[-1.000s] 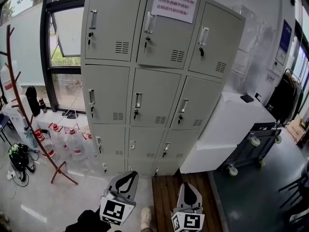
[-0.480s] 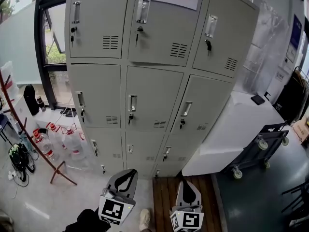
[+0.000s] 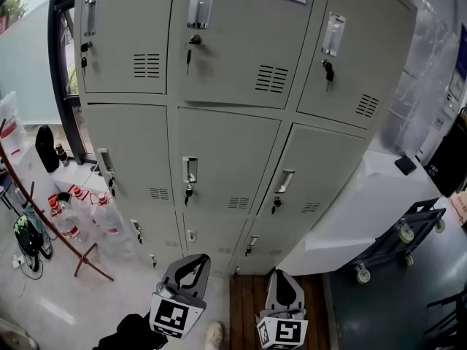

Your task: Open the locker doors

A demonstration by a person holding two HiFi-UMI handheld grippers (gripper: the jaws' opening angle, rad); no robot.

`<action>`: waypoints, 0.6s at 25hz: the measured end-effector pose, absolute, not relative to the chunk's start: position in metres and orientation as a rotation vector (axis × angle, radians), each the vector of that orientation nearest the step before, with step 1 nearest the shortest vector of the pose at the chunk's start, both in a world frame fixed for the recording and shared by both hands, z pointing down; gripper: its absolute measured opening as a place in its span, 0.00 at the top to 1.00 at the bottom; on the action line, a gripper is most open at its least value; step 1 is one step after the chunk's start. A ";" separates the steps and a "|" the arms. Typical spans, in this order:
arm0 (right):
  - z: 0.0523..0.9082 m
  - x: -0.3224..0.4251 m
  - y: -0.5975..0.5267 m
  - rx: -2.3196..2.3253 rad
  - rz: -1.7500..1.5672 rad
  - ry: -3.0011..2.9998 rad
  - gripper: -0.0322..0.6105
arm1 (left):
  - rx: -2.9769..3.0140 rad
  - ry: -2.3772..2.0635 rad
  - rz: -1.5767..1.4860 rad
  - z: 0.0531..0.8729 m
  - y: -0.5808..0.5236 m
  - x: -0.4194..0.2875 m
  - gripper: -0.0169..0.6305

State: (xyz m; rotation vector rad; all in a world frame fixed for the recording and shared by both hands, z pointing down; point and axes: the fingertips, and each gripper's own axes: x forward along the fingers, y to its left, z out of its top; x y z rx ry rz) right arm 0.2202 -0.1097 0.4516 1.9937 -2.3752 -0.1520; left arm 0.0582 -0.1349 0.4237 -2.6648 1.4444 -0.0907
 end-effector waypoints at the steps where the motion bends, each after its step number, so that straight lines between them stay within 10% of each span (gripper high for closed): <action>1: 0.452 0.224 -0.119 1.991 -0.151 -2.378 0.93 | -2.668 1.447 -0.106 0.424 -0.143 0.062 0.94; 15: 0.441 0.256 -0.235 1.919 -0.139 -2.460 0.84 | -2.634 1.512 -0.125 0.425 -0.235 0.095 0.94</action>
